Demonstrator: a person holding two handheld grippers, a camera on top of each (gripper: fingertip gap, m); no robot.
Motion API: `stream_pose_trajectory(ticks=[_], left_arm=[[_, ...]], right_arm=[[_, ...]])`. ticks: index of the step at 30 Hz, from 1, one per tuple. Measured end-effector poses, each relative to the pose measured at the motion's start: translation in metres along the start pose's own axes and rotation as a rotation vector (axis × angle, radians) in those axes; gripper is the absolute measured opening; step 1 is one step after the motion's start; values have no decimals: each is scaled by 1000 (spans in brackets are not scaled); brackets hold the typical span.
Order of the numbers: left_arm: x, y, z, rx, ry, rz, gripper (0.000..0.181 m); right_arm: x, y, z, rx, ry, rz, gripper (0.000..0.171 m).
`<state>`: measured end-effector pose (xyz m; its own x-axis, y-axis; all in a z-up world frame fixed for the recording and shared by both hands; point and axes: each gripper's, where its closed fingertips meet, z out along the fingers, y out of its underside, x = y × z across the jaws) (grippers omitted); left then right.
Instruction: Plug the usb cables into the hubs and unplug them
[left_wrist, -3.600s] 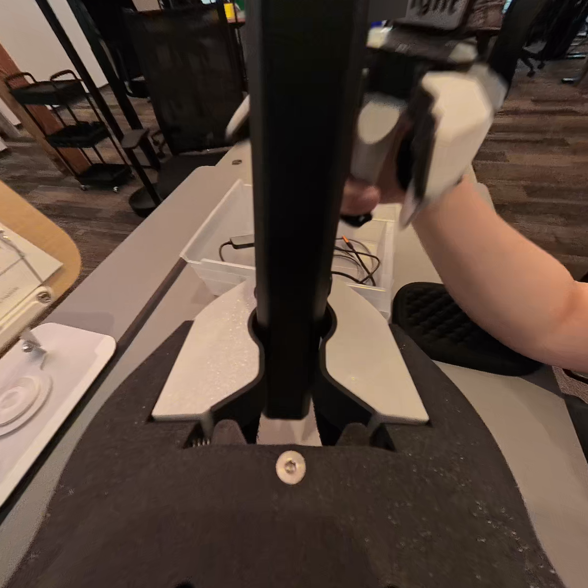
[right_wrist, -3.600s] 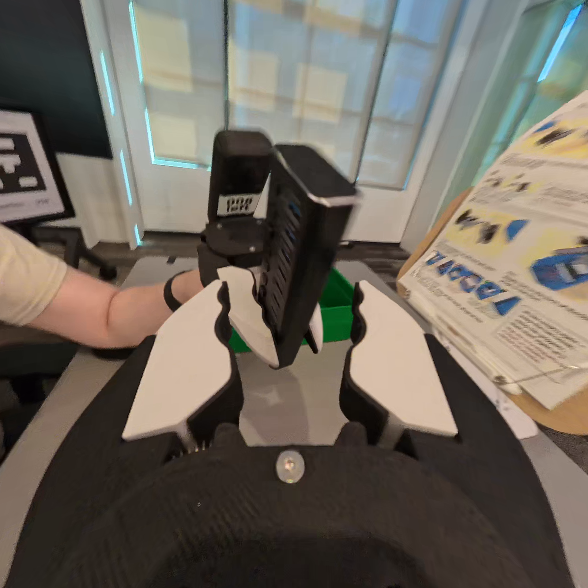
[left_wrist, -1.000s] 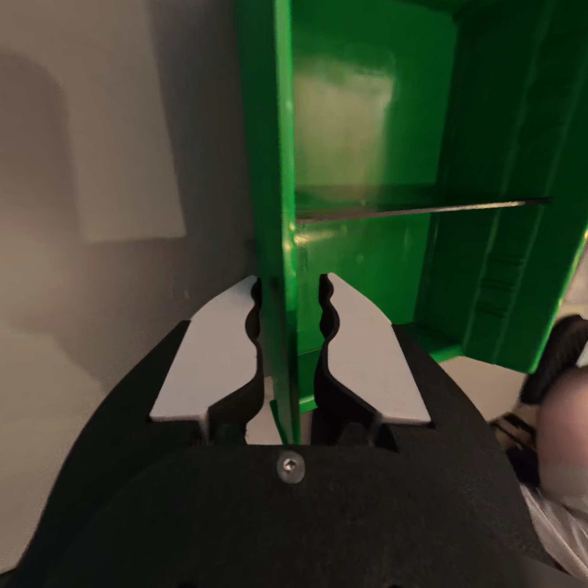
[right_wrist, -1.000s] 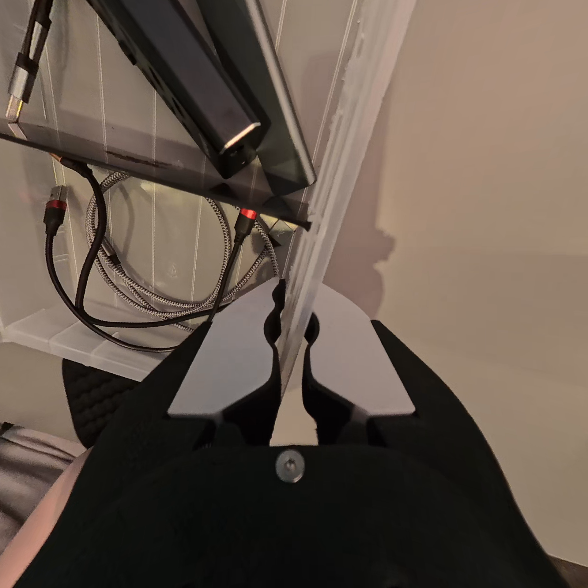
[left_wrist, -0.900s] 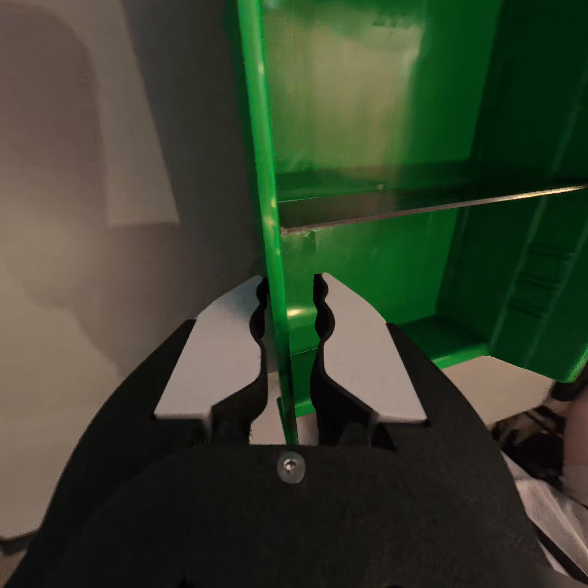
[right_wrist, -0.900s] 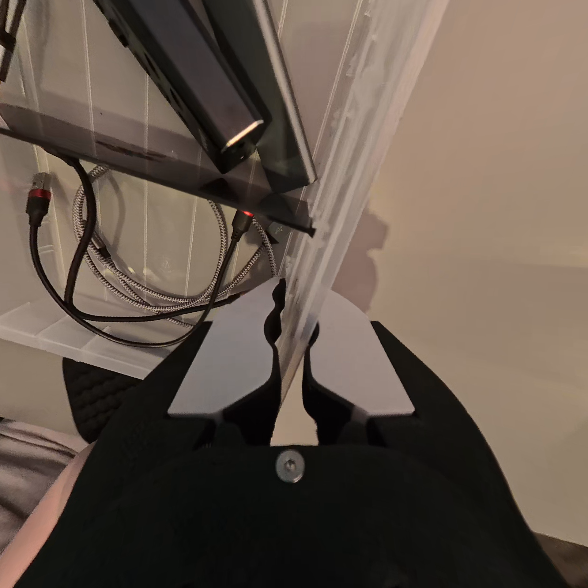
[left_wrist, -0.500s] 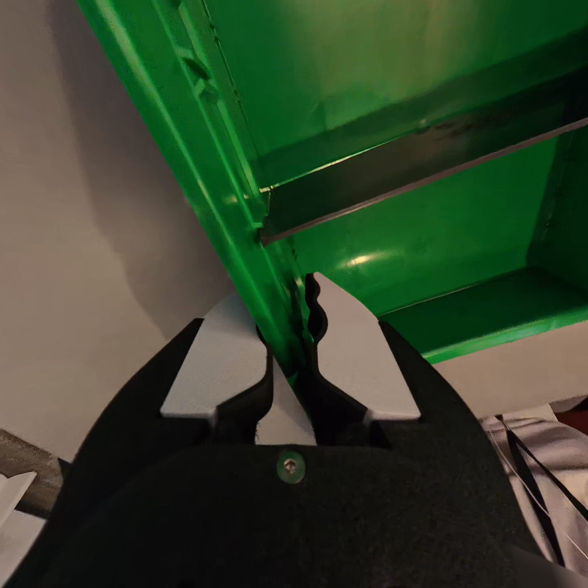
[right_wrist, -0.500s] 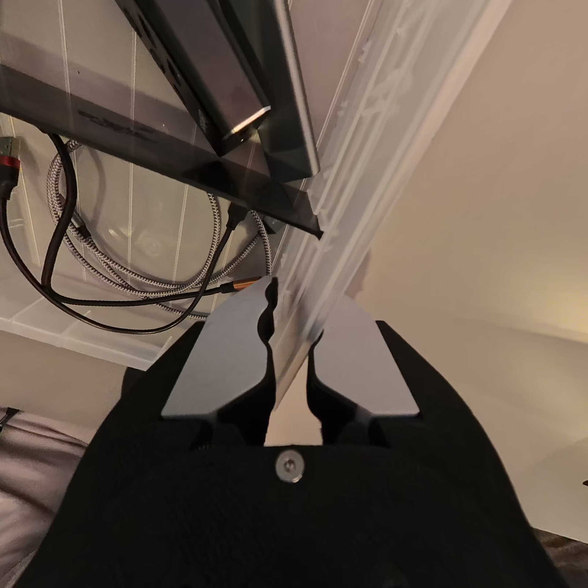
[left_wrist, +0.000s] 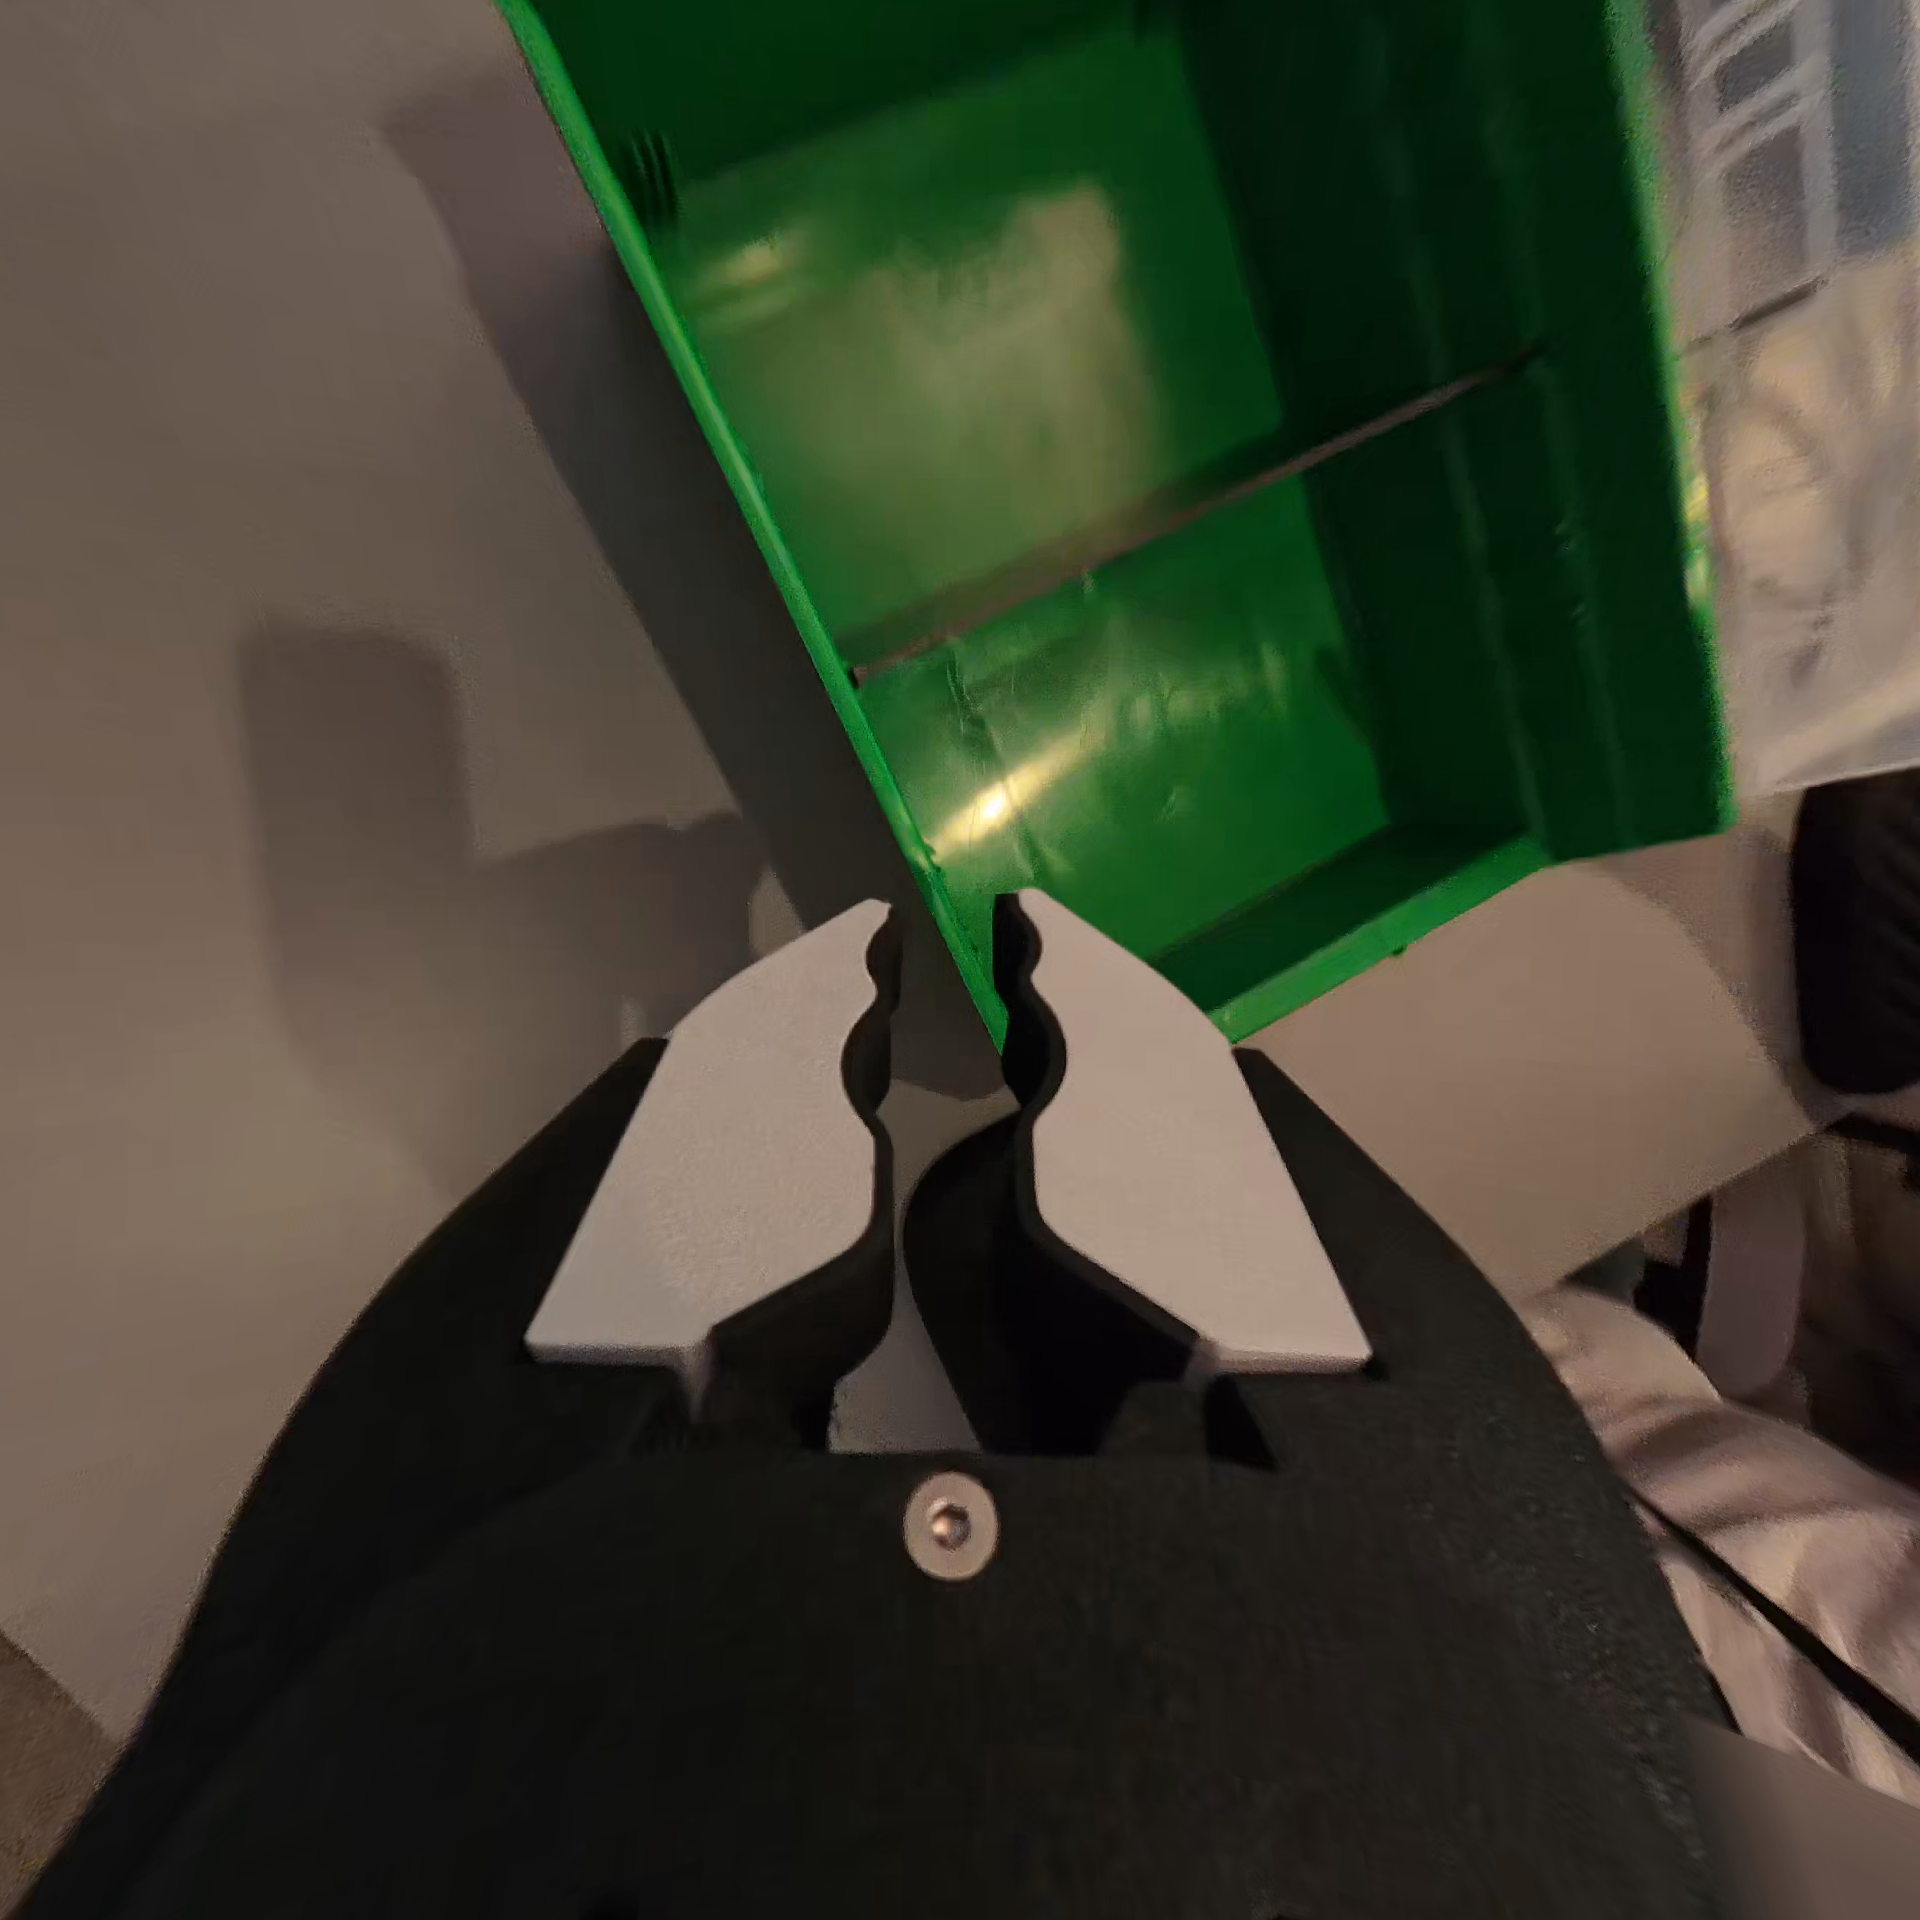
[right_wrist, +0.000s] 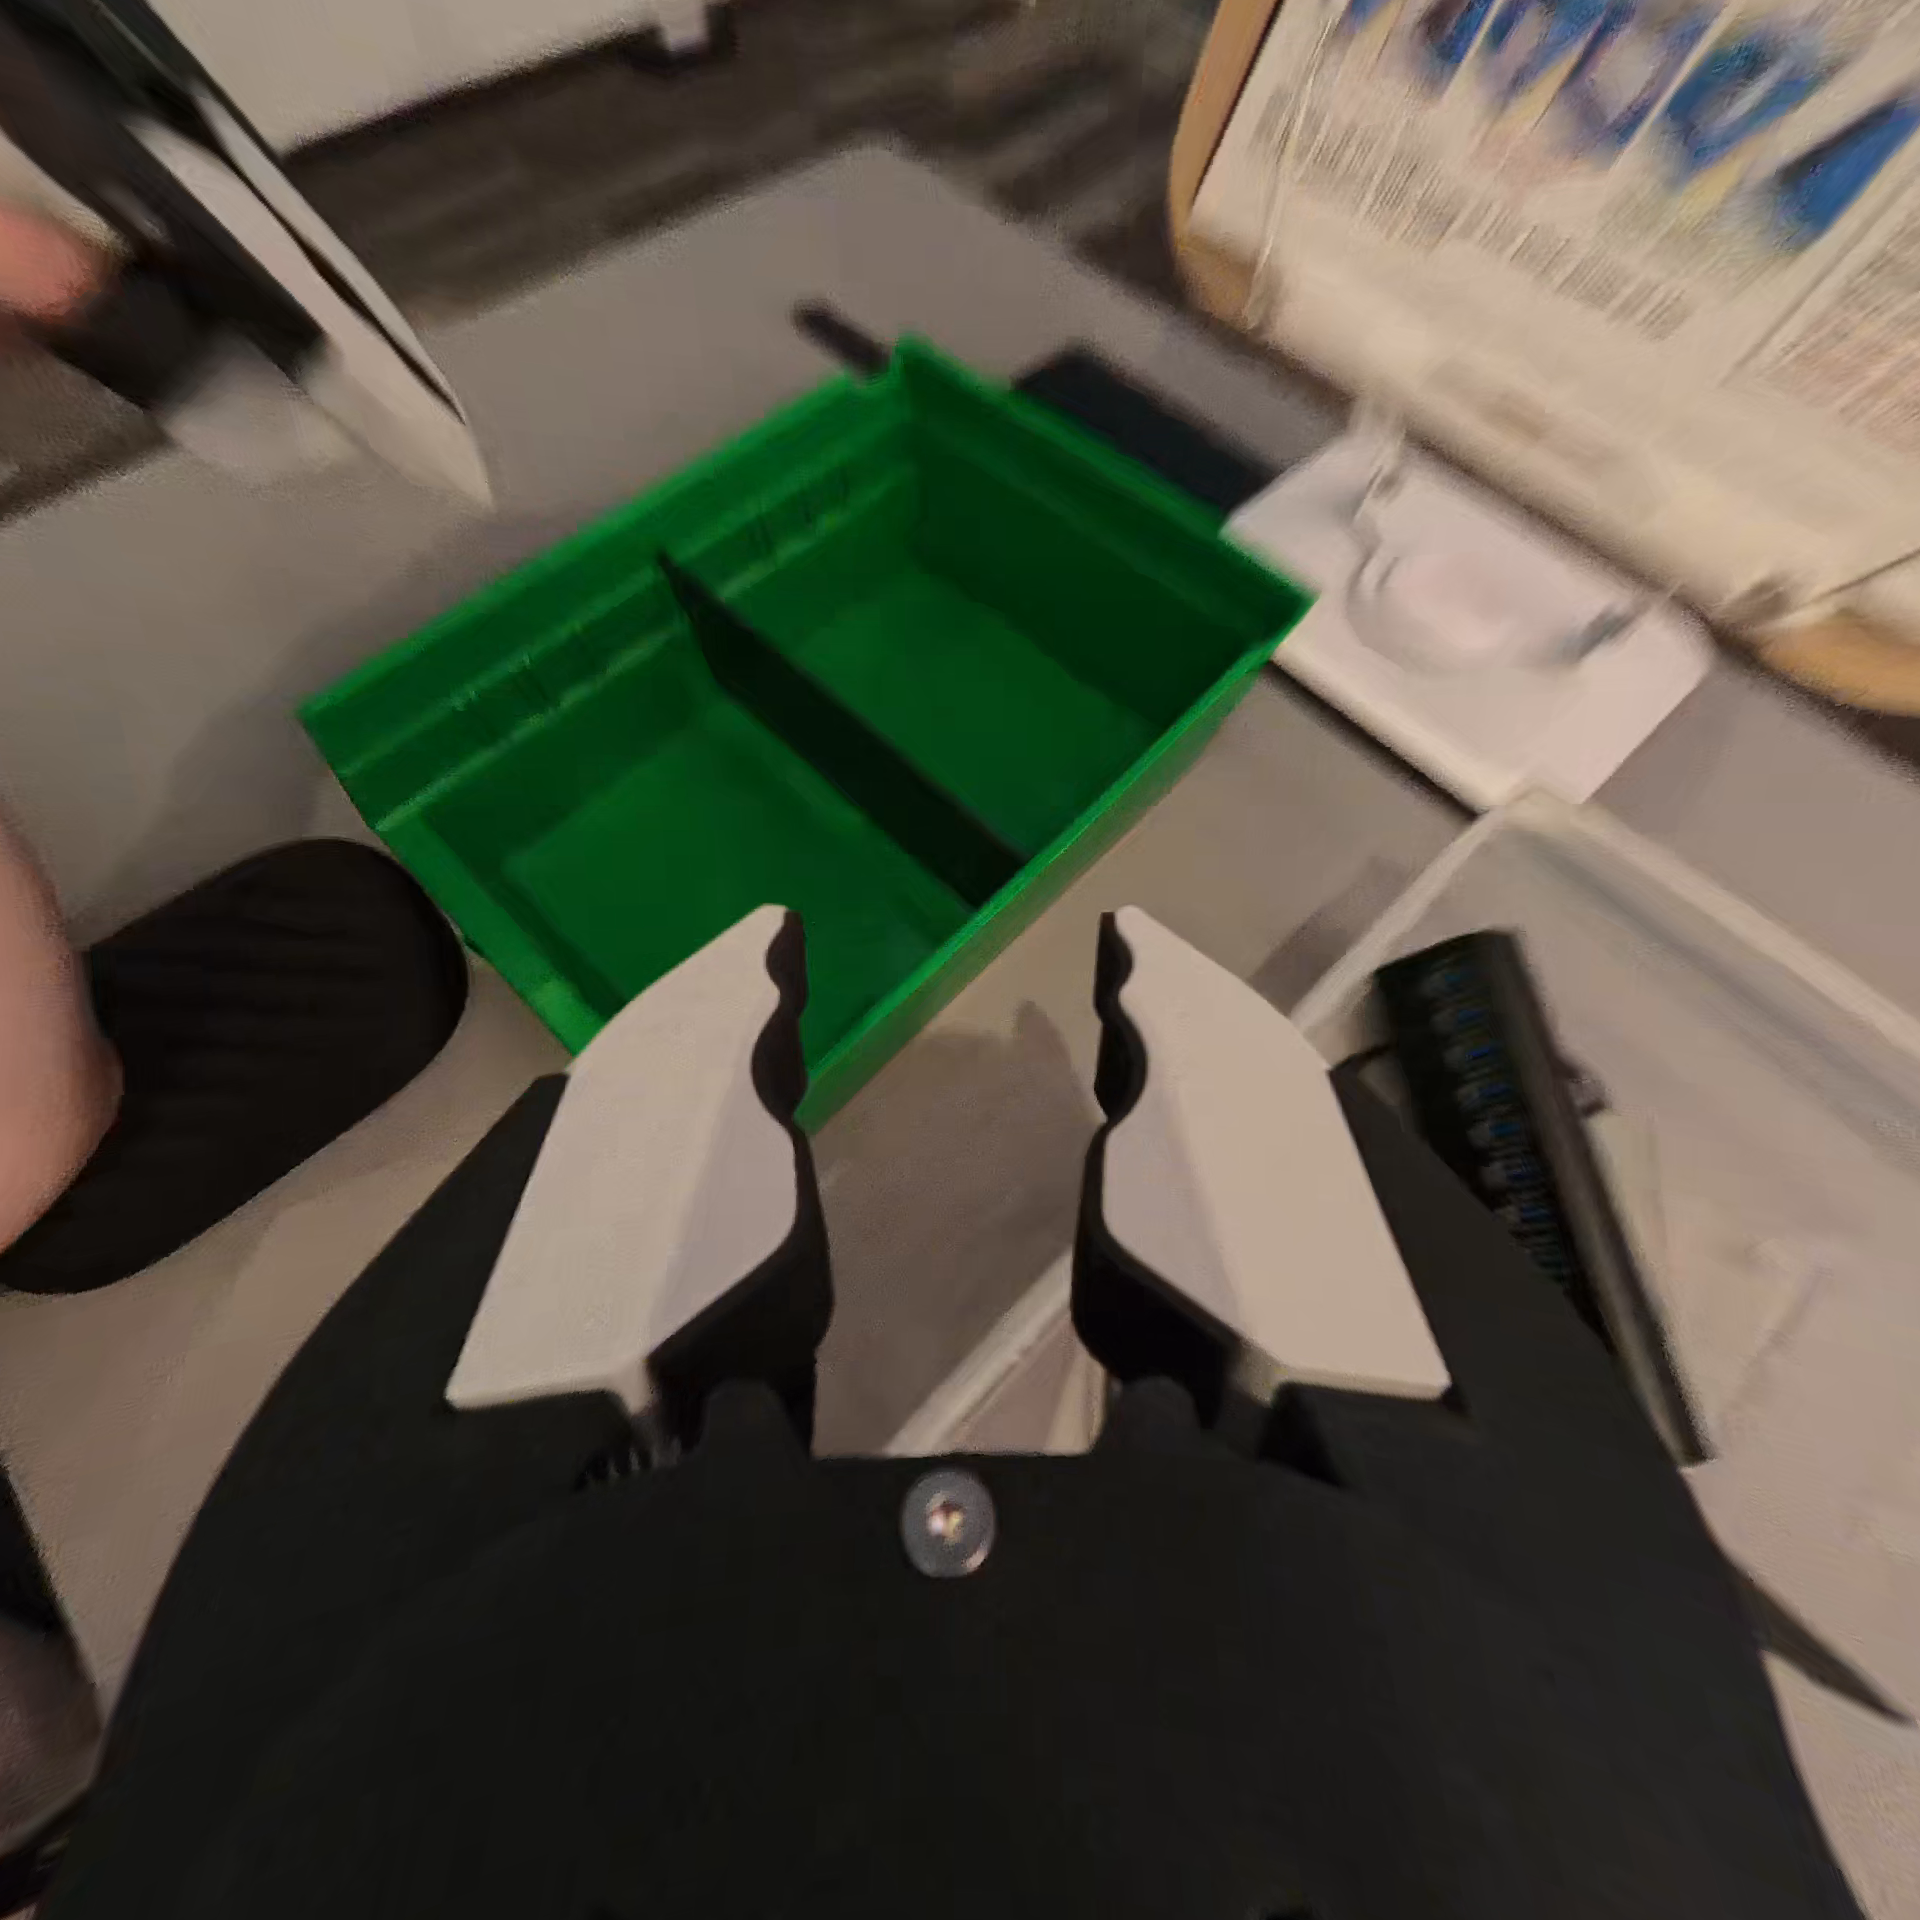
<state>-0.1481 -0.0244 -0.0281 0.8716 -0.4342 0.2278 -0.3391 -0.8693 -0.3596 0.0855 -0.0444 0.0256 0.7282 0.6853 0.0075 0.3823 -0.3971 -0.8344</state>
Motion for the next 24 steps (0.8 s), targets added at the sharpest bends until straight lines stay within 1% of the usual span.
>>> stream_pose_trajectory(ticks=[1,3,5,8,11,13,15,19,22,24], left_arm=[[1,-5,-12,68,-3,3,16],[3,-12,-36,194,-8,21,17],[7,-14,-56,287,-11,34,16],[15,-8,-73,343,0,71,16],[21,-5,-80,365,10,101,17],[28,-5,-79,363,50,120,17],[31,-6,-78,362,53,139,17],[42,-7,-81,375,87,168,18],[71,-3,-100,442,237,205,22],[87,0,-123,534,313,226,23]], right_arm=[[-4,10,18,-91,19,18,57],[-1,26,47,-241,72,15,56],[-2,37,68,-354,62,98,56],[-8,63,90,-560,0,221,55],[-18,85,106,-689,-63,369,52],[-21,95,116,-736,-84,476,37],[-18,102,123,-740,-72,526,24],[-9,101,126,-754,-37,537,16],[-7,98,121,-800,-47,562,11],[-13,89,113,-818,-115,597,9]])
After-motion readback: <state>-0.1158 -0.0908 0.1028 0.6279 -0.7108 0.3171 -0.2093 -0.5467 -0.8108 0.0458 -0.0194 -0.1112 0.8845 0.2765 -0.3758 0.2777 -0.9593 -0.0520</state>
